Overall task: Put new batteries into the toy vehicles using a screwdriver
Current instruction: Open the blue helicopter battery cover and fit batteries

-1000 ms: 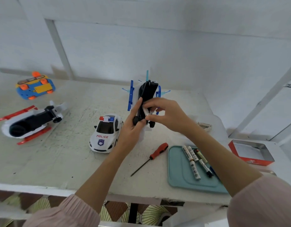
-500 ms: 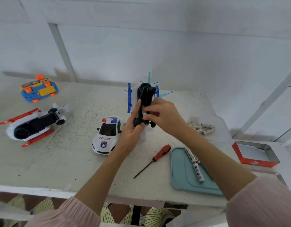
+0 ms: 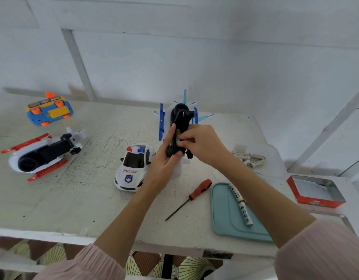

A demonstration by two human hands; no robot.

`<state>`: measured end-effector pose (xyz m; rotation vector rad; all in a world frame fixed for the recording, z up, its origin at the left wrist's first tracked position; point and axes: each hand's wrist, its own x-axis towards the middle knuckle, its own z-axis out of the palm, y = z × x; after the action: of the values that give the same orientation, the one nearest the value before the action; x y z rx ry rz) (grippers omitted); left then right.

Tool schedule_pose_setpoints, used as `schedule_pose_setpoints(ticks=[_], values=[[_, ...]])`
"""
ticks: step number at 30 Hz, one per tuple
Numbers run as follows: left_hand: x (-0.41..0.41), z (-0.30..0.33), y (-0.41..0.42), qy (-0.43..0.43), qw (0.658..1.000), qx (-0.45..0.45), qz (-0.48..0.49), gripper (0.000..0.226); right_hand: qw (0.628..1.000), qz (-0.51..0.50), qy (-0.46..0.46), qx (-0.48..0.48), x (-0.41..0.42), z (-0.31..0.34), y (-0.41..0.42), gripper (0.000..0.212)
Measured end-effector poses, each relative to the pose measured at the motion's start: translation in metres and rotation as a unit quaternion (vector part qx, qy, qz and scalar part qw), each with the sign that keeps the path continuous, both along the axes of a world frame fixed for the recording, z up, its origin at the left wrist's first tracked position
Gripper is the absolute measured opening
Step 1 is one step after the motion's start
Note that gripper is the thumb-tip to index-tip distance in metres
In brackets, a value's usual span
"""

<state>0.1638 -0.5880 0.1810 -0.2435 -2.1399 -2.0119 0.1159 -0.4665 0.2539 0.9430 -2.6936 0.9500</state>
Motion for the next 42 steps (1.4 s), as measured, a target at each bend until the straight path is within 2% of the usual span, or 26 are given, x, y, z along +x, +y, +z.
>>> schedule_pose_setpoints(ticks=[5, 17, 21, 26, 30, 32, 34, 38, 40, 42], values=[[0.001, 0.001, 0.001, 0.01, 1.0, 0.004, 0.01, 0.057, 1.0, 0.004, -0.009, 0.019, 0.0, 0.007, 0.002, 0.014], [-0.001, 0.005, 0.009, 0.0, 0.999, 0.039, 0.024, 0.062, 0.998, -0.031, -0.042, 0.045, -0.004, 0.012, 0.0, 0.014], [0.0, 0.003, 0.009, -0.003, 0.999, 0.043, 0.028, 0.063, 0.997, -0.054, -0.054, 0.018, -0.004, 0.015, -0.003, 0.015], [0.001, 0.003, 0.008, 0.001, 0.999, 0.046, 0.027, 0.063, 0.991, -0.019, -0.042, 0.129, -0.004, 0.025, -0.003, 0.02], [0.0, 0.002, 0.008, 0.0, 0.999, 0.044, 0.025, 0.061, 0.973, -0.04, 0.013, 0.225, -0.01, 0.023, -0.011, 0.025], [-0.001, 0.002, 0.009, -0.007, 0.999, 0.04, 0.024, 0.063, 0.968, -0.06, 0.033, 0.242, -0.012, 0.018, -0.014, 0.028], [-0.001, 0.003, 0.011, -0.012, 0.999, 0.04, 0.024, 0.065, 0.969, -0.078, 0.029, 0.234, -0.013, 0.014, -0.014, 0.036], [-0.002, 0.003, 0.01, -0.017, 0.999, 0.031, 0.024, 0.064, 0.966, -0.073, 0.049, 0.244, -0.011, 0.011, -0.01, 0.039], [-0.002, 0.003, 0.011, -0.019, 0.999, 0.032, 0.023, 0.064, 0.971, -0.056, 0.037, 0.23, -0.008, 0.013, -0.006, 0.033], [-0.001, 0.003, 0.009, -0.013, 0.999, 0.035, 0.024, 0.063, 0.989, -0.019, -0.024, 0.146, -0.006, 0.014, 0.002, 0.021]])
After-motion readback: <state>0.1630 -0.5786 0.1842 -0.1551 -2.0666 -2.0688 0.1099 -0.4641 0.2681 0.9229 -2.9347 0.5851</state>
